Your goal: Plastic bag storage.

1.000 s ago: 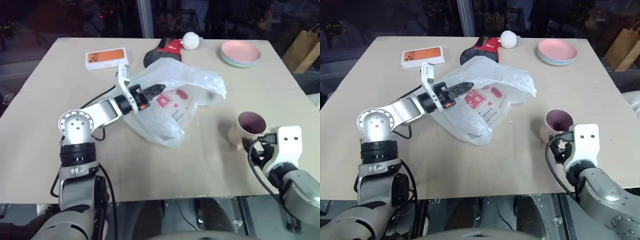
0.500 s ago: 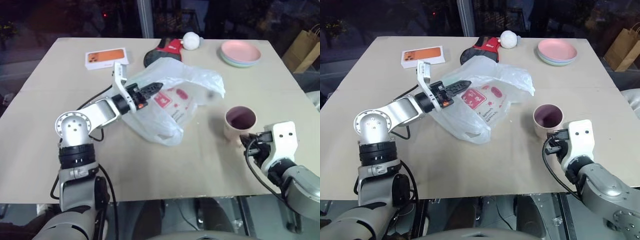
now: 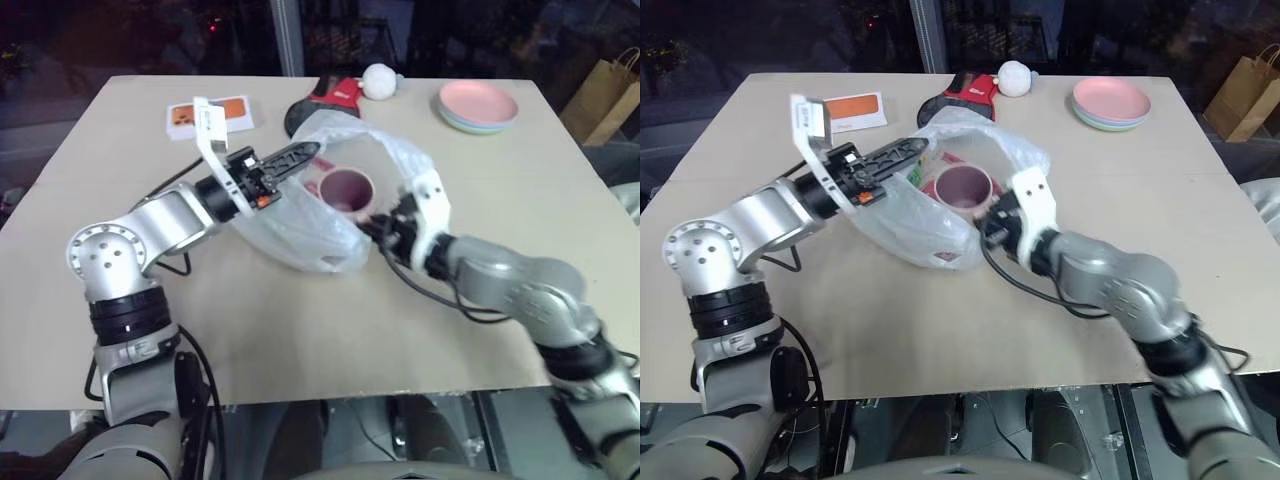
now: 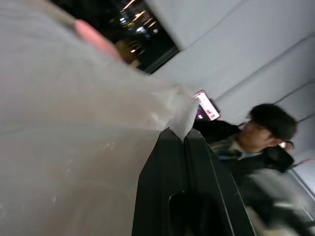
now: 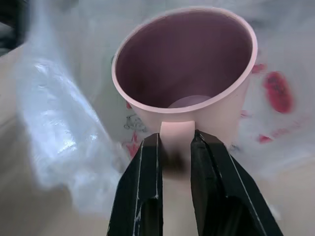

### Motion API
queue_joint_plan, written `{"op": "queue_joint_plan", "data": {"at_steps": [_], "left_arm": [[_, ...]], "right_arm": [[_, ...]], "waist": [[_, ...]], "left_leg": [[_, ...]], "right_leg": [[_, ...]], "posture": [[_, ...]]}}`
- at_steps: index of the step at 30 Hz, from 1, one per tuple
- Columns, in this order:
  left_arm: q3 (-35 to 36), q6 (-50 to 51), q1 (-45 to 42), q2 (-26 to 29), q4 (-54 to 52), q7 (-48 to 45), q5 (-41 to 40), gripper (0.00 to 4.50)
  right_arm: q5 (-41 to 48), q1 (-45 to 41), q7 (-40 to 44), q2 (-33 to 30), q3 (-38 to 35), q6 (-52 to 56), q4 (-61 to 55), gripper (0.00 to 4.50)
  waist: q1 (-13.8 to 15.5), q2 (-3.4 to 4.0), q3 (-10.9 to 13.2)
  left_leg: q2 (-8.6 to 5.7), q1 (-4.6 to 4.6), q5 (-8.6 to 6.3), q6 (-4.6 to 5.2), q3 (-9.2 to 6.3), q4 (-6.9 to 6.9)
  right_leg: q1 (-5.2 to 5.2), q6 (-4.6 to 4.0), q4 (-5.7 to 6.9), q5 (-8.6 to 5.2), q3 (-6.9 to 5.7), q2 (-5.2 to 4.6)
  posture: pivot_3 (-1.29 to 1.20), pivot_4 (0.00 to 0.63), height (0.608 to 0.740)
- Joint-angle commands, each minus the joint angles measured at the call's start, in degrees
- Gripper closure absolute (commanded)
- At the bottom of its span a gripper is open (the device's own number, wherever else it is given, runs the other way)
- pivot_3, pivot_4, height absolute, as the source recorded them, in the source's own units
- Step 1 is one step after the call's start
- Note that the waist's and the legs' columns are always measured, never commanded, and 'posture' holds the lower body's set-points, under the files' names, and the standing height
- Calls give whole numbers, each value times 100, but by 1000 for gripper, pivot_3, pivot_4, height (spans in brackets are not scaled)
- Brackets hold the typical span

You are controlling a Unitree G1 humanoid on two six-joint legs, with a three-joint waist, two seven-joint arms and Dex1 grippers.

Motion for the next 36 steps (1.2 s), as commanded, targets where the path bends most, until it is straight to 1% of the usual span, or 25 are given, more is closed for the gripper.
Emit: {"op": "queue_joint_plan", "data": {"at_steps": [1, 4, 6, 9, 10, 11, 12, 13, 15, 16, 17, 19, 23, 24, 27, 29, 33, 36], "left_arm": [[-35, -41, 272, 244, -501, 279, -527, 4500], [-136, -194, 529, 387, -732, 561, -785, 4500], [-210, -319, 636, 433, -844, 721, -920, 4500], [-326, -543, 701, 466, -929, 934, -977, 4500], [-339, -625, 712, 468, -936, 1014, -1009, 4500], [-343, -694, 725, 473, -934, 1072, -1032, 4500], [-355, -755, 742, 484, -932, 1118, -1041, 4500], [-369, -810, 775, 489, -945, 1152, -1027, 4500], [-408, -930, 858, 480, -983, 1248, -1032, 4500], [-430, -985, 898, 473, -999, 1299, -1041, 4500], [-457, -1027, 919, 474, -990, 1315, -1003, 4500], [-500, -1107, 981, 480, -1041, 1354, -963, 4500], [-626, -1262, 871, 375, -752, 1297, -622, 4500], [-657, -1289, 855, 347, -721, 1279, -568, 4500], [-774, -1337, 773, 219, -630, 1184, -428, 4500], [-817, -1329, 731, 184, -618, 1111, -325, 4500], [-850, -1345, 636, 176, -535, 934, -92, 4500], [-874, -1320, 579, 177, -488, 791, 77, 4500]], "right_arm": [[-768, -688, 331, 532, -98, -588, 840, 4216], [-1306, -1230, 561, 1055, -190, -967, 1750, 4216], [-1735, -1543, 824, 1388, -75, -1337, 2397, 4216], [-2239, -1745, 1602, 1733, 266, -1720, 3056, 4216], [-2444, -1747, 1742, 1787, 354, -1848, 3184, 3214], [-2599, -1711, 1823, 1823, 391, -1932, 3245, 2968], [-2709, -1656, 1883, 1845, 378, -1966, 3222, 2366], [-2785, -1573, 1915, 1855, 345, -1981, 3107, 2022], [-2920, -1355, 1985, 1808, 317, -1919, 2706, 1023], [-2991, -1229, 2030, 1751, 330, -1859, 2460, 629], [-3073, -1112, 2066, 1680, 344, -1810, 2226, 80], [-3153, -859, 2099, 1545, 330, -1639, 1701, 28], [-2764, -116, 2155, 927, -142, -777, -139, 28], [-2729, -8, 2117, 837, -247, -623, -429, 28], [-2708, 179, 1838, 787, -454, -183, -1061, 28], [-2636, 309, 1826, 698, -565, 54, -1487, 28], [-2295, 652, 1816, 380, -1093, 582, -2463, 28], [-2184, 833, 1656, 220, -1384, 924, -2870, 28]], "waist": [[6, 3, 2], [25, 3, 2], [42, 1, 1], [38, 2, 1], [35, 2, 1], [27, 2, 1], [27, 4, 2], [31, 3, 2], [40, 3, 2], [45, 3, 2], [44, 3, 2], [45, 3, 2], [51, 4, 2], [62, 4, 2], [51, 3, 2], [30, 4, 2], [47, 4, 2], [53, 3, 2]], "left_leg": [[0, 0, 0, 0, -1, -1], [0, 0, 0, 0, -5, -3], [0, -1, 0, 0, -6, -3], [-1, 0, 0, -1, -9, -3], [0, 2, 0, -1, -9, -2], [0, 2, 0, -1, -8, -3], [0, 3, 0, -1, -8, -4], [-1, 3, 0, -1, -8, -4], [-1, 3, 0, -1, -9, -4], [-1, 2, 0, -1, -9, -4], [-2, 2, 0, -2, -9, -4], [-3, 2, 0, -1, -9, -4], [-3, 3, 0, -2, -14, -4], [-3, 3, 0, -2, -13, -5], [-4, 4, 0, -2, -11, -4], [-4, 9, 0, -1, -9, -5], [-3, 10, 0, -2, -11, -8], [-6, 8, 0, -2, -7, -7]], "right_leg": [[0, 0, 1, 0, -1, 0], [-1, -1, 2, 0, -6, 0], [-1, -2, 3, 1, -8, -1], [1, -2, 5, 1, -12, -1], [1, -2, 5, 1, -11, 0], [1, -2, 5, 1, -10, 0], [1, -2, 6, 1, -10, 0], [0, -2, 7, 1, -10, 0], [1, -3, 6, 1, -11, -1], [1, -3, 6, 1, -11, -1], [1, -3, 6, 1, -11, -3], [1, -2, 6, 1, -11, -3], [2, -3, 8, 0, -16, -3], [2, -3, 8, 0, -15, -3], [4, -3, 8, 0, -15, -4], [3, -3, 10, 0, -12, -2], [4, -4, 10, -1, -13, -1], [5, -3, 7, -1, -11, -6]], "posture": [[0, 150, 740], [0, 150, 740], [0, 150, 740], [0, 150, 740], [0, 150, 740], [0, 150, 740], [0, 150, 740], [0, 150, 740], [0, 150, 740], [0, 150, 740], [0, 150, 740], [0, 150, 740], [0, 150, 740], [0, 150, 740], [0, 150, 740], [0, 150, 740], [0, 150, 740], [0, 150, 740]]}}
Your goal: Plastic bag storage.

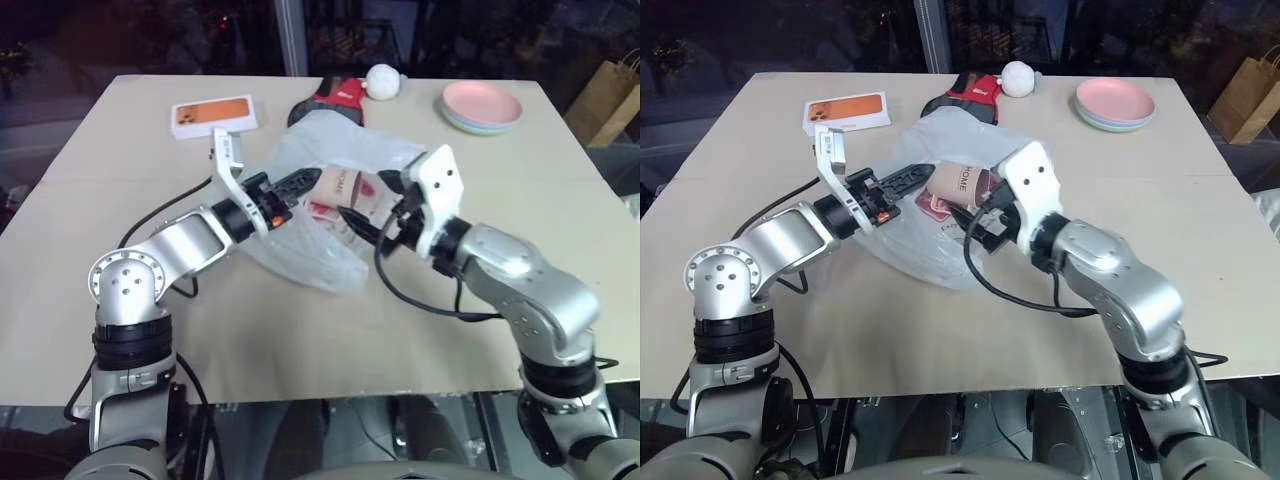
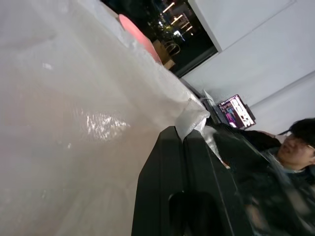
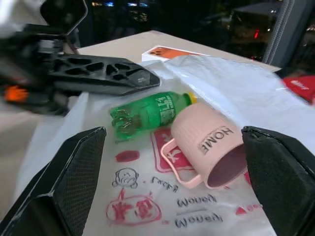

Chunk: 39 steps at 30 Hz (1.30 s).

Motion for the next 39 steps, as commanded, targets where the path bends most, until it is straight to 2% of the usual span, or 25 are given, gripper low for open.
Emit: {"op": "queue_joint_plan", "data": {"at_steps": [1, 6, 12, 13, 14, 17, 21, 26, 32, 36, 39], "left_arm": [[45, -33, -161, 36, -17, -239, 170, 4500], [15, -51, -166, 25, -93, -620, 613, 4500], [67, 26, -125, 96, -175, -880, 903, 4500], [96, 22, -122, 108, -199, -901, 933, 4001], [136, 40, -126, 134, -233, -954, 898, 3808], [202, 57, -110, 239, -350, -1035, 938, 2350], [368, 158, 71, 492, -557, -1127, 759, 699], [685, 368, 644, 1146, -1123, -1569, 645, 699], [1595, 461, 2382, 2078, -2152, -3033, 762, 699], [2086, 524, 3744, 2370, -2692, -4106, 1025, 699], [2053, 314, 4227, 2382, -2833, -4423, 1439, 699]], "right_arm": [[149, 114, -212, -102, -438, 367, -625, 28], [112, 303, -566, -102, -732, 659, -892, 28], [-797, 521, -717, -718, -514, 114, -193, 28], [-864, 519, -681, -744, -480, 28, -113, 0], [-977, 503, -613, -804, -386, -102, 13, 0], [-1203, 434, -482, -830, -210, -419, 396, 0], [-1389, 295, -344, -794, -118, -748, 819, 0], [-1517, 104, -103, -747, -44, -1079, 1258, 0], [-1881, -425, 264, -645, 253, -1732, 2581, 0], [-2427, -651, 606, -911, 634, -2210, 3317, 0], [-2609, -812, 810, -957, 723, -2455, 3729, 0]], "waist": [[-1, 0, 0], [-10, 0, 0], [-1, -1, 0], [-5, 0, 0], [-15, 0, 0], [-30, 0, 0], [-30, 0, 1], [-37, 2, 2], [-141, 5, 6], [-133, 10, 9], [-128, 13, 11]], "left_leg": [[0, 0, 0, 0, 0, 0], [1, 2, 0, 0, -1, 0], [-3, 1, 0, 0, 4, 1], [-3, 1, 0, 0, 5, 1], [-2, 1, 0, 0, 4, 0], [1, 1, 0, 0, 3, -4], [1, 1, 0, 0, 7, -5], [2, 1, 0, 0, 9, -8], [6, 3, 0, 0, 16, -17], [6, 1, -1, 0, 15, -19], [7, -1, -1, 0, 22, -21]], "right_leg": [[0, 0, 0, 0, 0, 0], [-1, -1, 2, -1, 0, 2], [1, -1, -4, -2, 2, -3], [1, -1, -4, -2, 3, -3], [0, -1, -4, -2, 3, -2], [-2, 0, -4, -2, 4, 2], [-2, 0, -5, -1, 7, 1], [-3, 0, -9, -2, 8, 1], [-9, -14, -13, -10, 14, 1], [-9, -24, -17, -16, 10, 0], [-10, -24, -25, -16, 15, -2]], "posture": [[0, 150, 740], [0, 150, 740], [0, 150, 740], [0, 150, 740], [0, 150, 740], [0, 150, 740], [0, 150, 740], [0, 150, 740], [0, 150, 740], [0, 150, 740], [0, 150, 740]]}}
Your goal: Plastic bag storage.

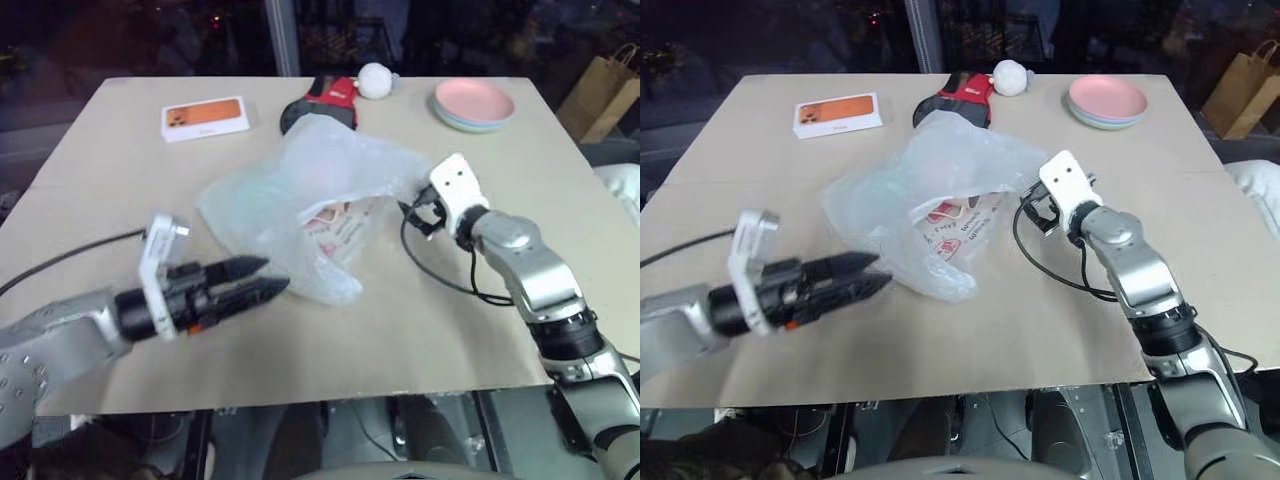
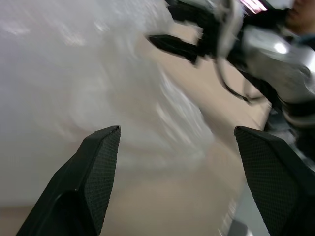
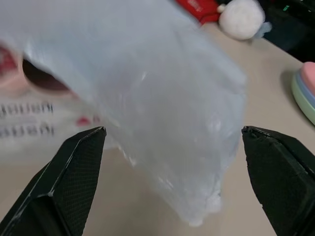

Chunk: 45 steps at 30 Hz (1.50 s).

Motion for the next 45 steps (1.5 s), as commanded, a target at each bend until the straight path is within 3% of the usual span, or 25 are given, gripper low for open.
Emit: {"op": "queue_joint_plan", "data": {"at_steps": [1, 3, 6, 9, 13, 15, 18, 24, 28, 33, 39, 45], "left_arm": [[-6, -296, 266, -57, -351, -208, 452, 699], [-379, -419, 307, -293, -560, 77, 648, 699], [-1231, -444, -115, -797, -657, 764, 614, 661], [-1687, -306, -612, -1151, -228, 1499, -68, 661], [-2379, -433, -1374, -2026, 385, 2424, -163, 661], [-2501, -664, -1778, -2672, 803, 2964, -384, 922], [-2442, -927, -2108, -3330, 1138, 3404, -963, 1984], [-1871, -1584, -2537, -3585, 1308, 4019, -2158, 4477], [-1184, -1977, -3171, -3182, 1415, 4105, -3147, 4477], [-471, -2282, -5003, -2445, 2554, 3904, -3257, 4477], [-518, -2289, -6827, -1668, 4583, 3178, -2112, 4477], [-870, -1895, -7337, -1725, 5344, 2265, -999, 4477]], "right_arm": [[-217, -281, 201, -18, -28, -409, 292, 0], [-227, -422, 226, 117, -117, -628, 708, 0], [-280, -682, 235, 275, -213, -1046, 1375, 862], [-331, -863, 272, 307, -297, -1169, 1671, 2402], [-429, -1076, 291, 309, -363, -1188, 1891, 4467], [-448, -1131, 304, 325, -386, -1114, 1848, 4491], [-444, -1145, 339, 319, -468, -1012, 1704, 4500], [-114, -1374, 382, 343, -965, -946, 1742, 4500], [480, -1902, 406, 422, -1618, -758, 1797, 4500], [1413, -3190, 355, 599, -2493, -469, 2210, 4500], [1852, -4512, 241, 360, -2958, -415, 2683, 4500], [1813, -4522, 218, -329, -2959, -64, 2006, 4500]], "waist": [[3, 0, 0], [-8, 1, 0], [-12, -3, 0], [24, -4, 0], [10, -2, -1], [14, -5, -1], [25, -5, -2], [10, -4, -2], [18, -4, 0], [43, -5, 6], [119, -1, 8], [130, 3, 10]], "left_leg": [[0, 0, 0, 0, -2, 0], [2, 3, 0, 0, -1, 0], [1, 8, 0, 0, 3, 2], [0, 5, 0, 0, -3, 6], [-2, 6, 0, 0, -5, 7], [-4, 5, 0, 0, -6, 8], [-4, 4, 1, 0, -11, 11], [-5, 5, 1, 0, -11, 11], [-6, 3, 1, 0, -12, 17], [-7, -5, 1, 1, -26, 25], [-9, -17, 1, 1, -30, 6], [-13, -95, 16, -26, -41, -8]], "right_leg": [[0, 0, -1, 0, -2, 1], [1, 0, 0, 0, -1, 2], [7, 0, 0, 1, 6, 2], [8, 14, 4, 10, 3, 3], [8, 24, 8, 16, 2, 3], [11, 25, 8, 16, 2, 2], [10, 24, 11, 17, -2, 2], [9, 23, 18, 17, 0, 2], [9, 24, 22, 17, -1, 2], [10, 24, 24, 17, -16, 5], [8, 24, -10, 16, -26, 4], [-39, 26, -44, 18, -51, -10]], "posture": [[0, 150, 740], [0, 150, 740], [0, 150, 740], [0, 150, 740], [0, 150, 740], [0, 150, 740], [0, 150, 740], [0, 150, 740], [0, 150, 740], [0, 150, 740], [0, 150, 740], [0, 150, 740]]}}
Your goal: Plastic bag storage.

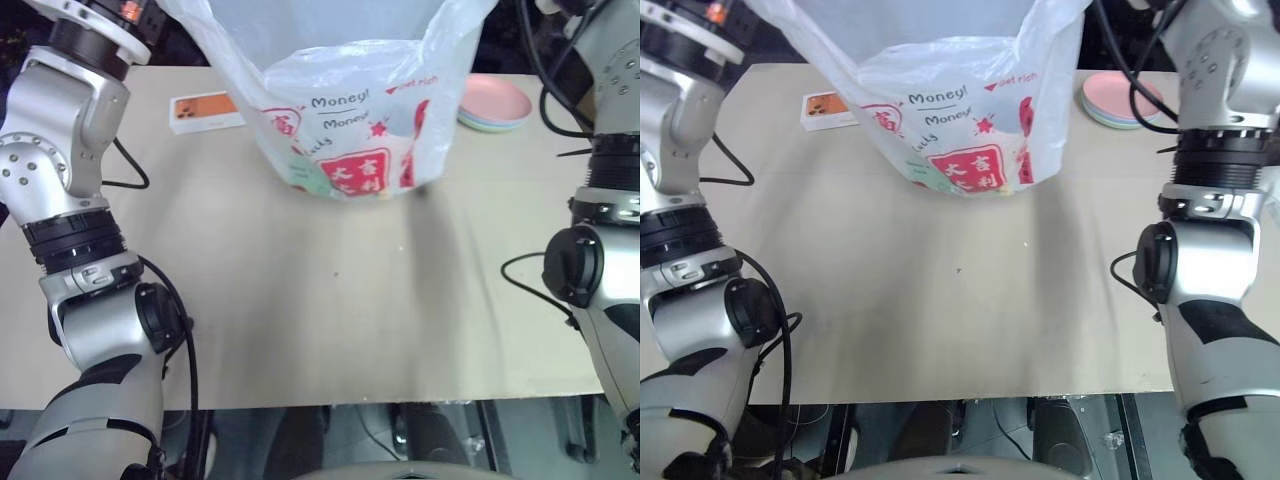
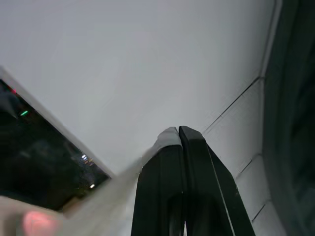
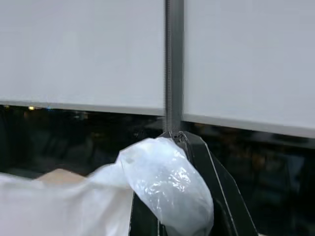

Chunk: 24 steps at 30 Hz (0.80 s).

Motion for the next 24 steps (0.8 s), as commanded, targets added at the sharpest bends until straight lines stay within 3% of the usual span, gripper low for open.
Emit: {"op": "queue_joint_plan", "data": {"at_steps": [1, 4, 6, 9, 12, 13, 17, 19, 20, 21, 24], "left_arm": [[-45, 145, -253, -10, 159, -501, 502, 4477], [-244, 446, 100, -70, -109, -747, 839, 4477], [-443, 660, 659, -112, -682, -917, 1120, 4477], [-486, 871, 1283, -182, -1228, -950, 1271, 4477], [-1186, 728, 2498, -125, -2216, -1365, 2337, 4477], [-1299, 663, 2696, -112, -2364, -1473, 2582, 4477], [-2181, 18, 3741, 2, -2631, -2118, 4085, 4477], [-2317, -246, 4006, 67, -2480, -2329, 4574, 4477], [-2329, -557, 4147, 36, -2429, -2474, 4843, 4477], [-2359, -720, 4294, 70, -2447, -2586, 5071, 4477], [-2286, -954, 4594, 165, -2556, -2887, 5438, 4477]], "right_arm": [[40, 122, -105, -527, -197, 281, -923, 4500], [426, 800, -215, -749, -362, 1181, -2190, 4500], [1123, 1775, -377, -761, -624, 2220, -3702, 4500], [2033, 2819, -828, -466, -1061, 3153, -5192, 4500], [2500, 4847, -1001, -231, -816, 3585, -6892, 4500], [2568, 5161, -1054, -211, -734, 3600, -7138, 4500], [1317, 7270, -506, -985, 902, 2477, -7380, 4500], [771, 7749, -375, -1209, 1373, 1907, -7112, 4500], [553, 7943, -311, -1271, 1519, 1601, -6982, 4500], [374, 8097, -281, -1274, 1590, 1316, -6870, 4500], [62, 8318, -215, -1220, 1619, 791, -6702, 4500]], "waist": [[0, 2, 1], [-6, 3, 2], [-12, 6, -8], [-68, 15, -1], [-91, 13, -19], [-91, 19, -26], [-114, 37, -9], [-123, 20, -25], [-131, 21, -26], [-143, 22, -25], [-150, 21, -25]], "left_leg": [[-1, -5, 0, -1, 1, -3], [0, -20, 1, -2, 1, -15], [3, -29, 1, -2, 6, -26], [6, -25, 1, -2, 25, -27], [7, -15, 1, -2, 25, -17], [7, 1, -1, 2, 28, -27], [-4, 15, -15, 25, 46, 8], [3, 37, -10, 27, 39, 42], [8, 109, -12, 26, 39, 41], [9, 124, -13, 24, 43, 42], [11, 115, -13, 24, 46, 63]], "right_leg": [[-7, 0, 4, 0, 1, -2], [-29, 0, 5, -1, 1, -2], [-43, -1, 4, -1, 4, -4], [-51, -2, 14, -6, 3, -11], [-54, -4, 49, -7, 9, -9], [-44, -9, 49, -12, 12, -9], [-46, -2, 73, -23, 34, -13], [-20, -17, 78, -20, 34, 3], [50, -2, 73, -34, 33, 5], [65, 0, 70, -36, 35, 2], [57, -5, 72, -25, 43, 0]], "posture": [[0, 150, 740], [0, 150, 740], [0, 150, 740], [0, 150, 740], [0, 150, 740], [0, 150, 740], [0, 150, 740], [0, 150, 740], [0, 150, 740], [0, 150, 740], [0, 150, 740]]}}
